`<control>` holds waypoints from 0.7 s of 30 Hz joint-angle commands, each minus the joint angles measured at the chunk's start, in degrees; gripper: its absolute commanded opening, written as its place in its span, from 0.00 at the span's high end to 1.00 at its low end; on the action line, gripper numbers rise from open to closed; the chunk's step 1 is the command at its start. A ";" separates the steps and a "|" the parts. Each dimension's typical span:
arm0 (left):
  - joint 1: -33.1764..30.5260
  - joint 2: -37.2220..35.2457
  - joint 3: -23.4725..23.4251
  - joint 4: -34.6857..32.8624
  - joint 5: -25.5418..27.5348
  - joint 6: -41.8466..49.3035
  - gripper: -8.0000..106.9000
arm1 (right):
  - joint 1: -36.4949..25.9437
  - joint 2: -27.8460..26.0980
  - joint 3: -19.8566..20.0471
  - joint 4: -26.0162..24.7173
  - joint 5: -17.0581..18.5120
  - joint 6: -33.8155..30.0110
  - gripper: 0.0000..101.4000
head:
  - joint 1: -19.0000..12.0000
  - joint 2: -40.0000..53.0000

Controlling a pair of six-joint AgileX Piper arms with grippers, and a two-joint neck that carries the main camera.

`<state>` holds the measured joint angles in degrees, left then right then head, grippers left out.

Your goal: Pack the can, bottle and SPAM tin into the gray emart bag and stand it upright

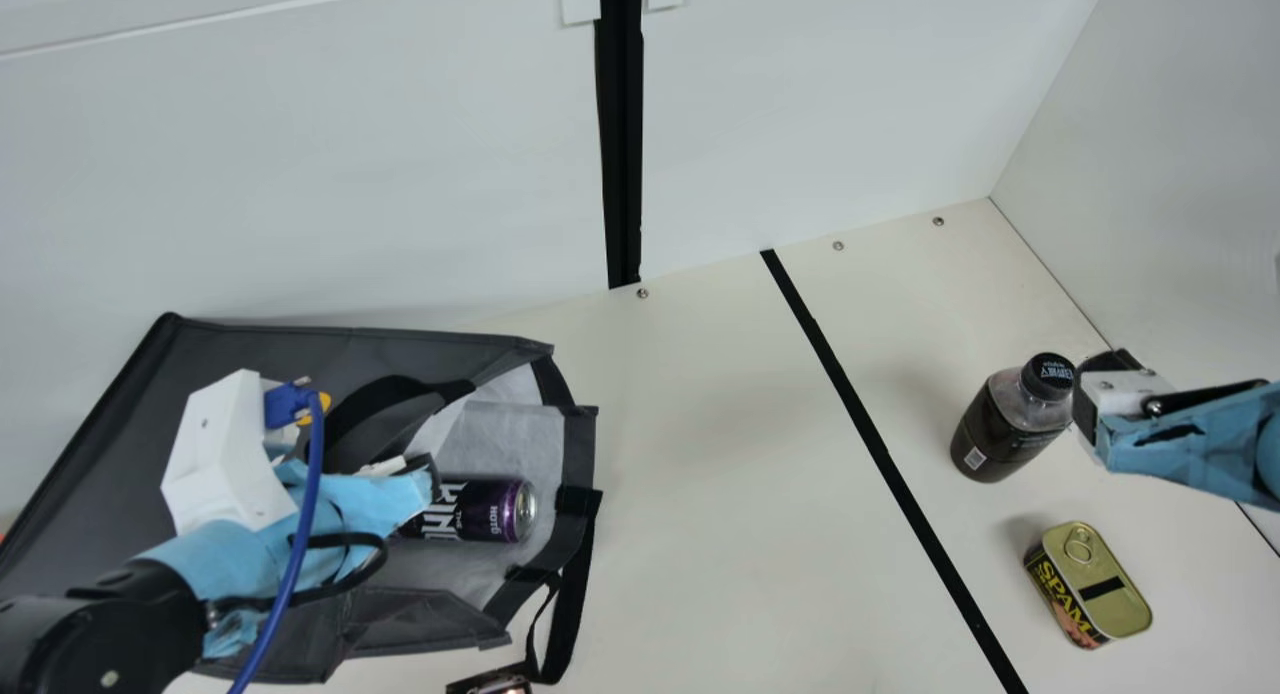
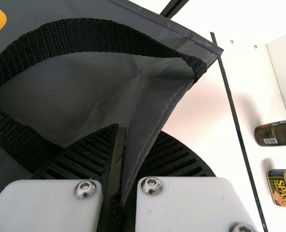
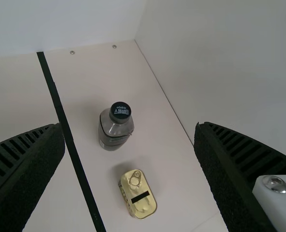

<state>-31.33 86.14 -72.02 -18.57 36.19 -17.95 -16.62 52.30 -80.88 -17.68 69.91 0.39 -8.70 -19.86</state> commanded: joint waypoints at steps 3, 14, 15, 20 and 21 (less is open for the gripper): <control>0.00 0.00 0.00 0.00 0.00 0.00 1.00 | -1.64 -0.50 0.46 1.46 -0.01 -0.82 0.06 | -1.30 -0.14; 0.00 0.00 0.00 0.00 0.00 0.00 1.00 | -3.83 -0.88 1.57 3.66 -0.01 -1.88 0.06 | -1.30 -0.14; 0.00 0.00 0.00 0.00 0.00 0.00 1.00 | -3.90 -0.85 1.70 3.80 -0.01 -1.85 0.06 | -1.30 -0.14; 0.00 0.00 0.00 0.00 0.00 0.00 1.00 | -4.41 -0.29 2.11 4.71 -0.01 -1.82 0.06 | -1.30 -0.14; 0.00 0.00 0.00 0.00 0.00 0.00 1.00 | -4.51 -0.13 2.18 4.91 -0.01 -1.79 0.06 | -1.30 -0.14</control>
<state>-31.33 86.14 -72.02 -18.57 36.19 -17.95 -21.09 52.07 -78.75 -13.05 69.84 -1.50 -8.70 -19.86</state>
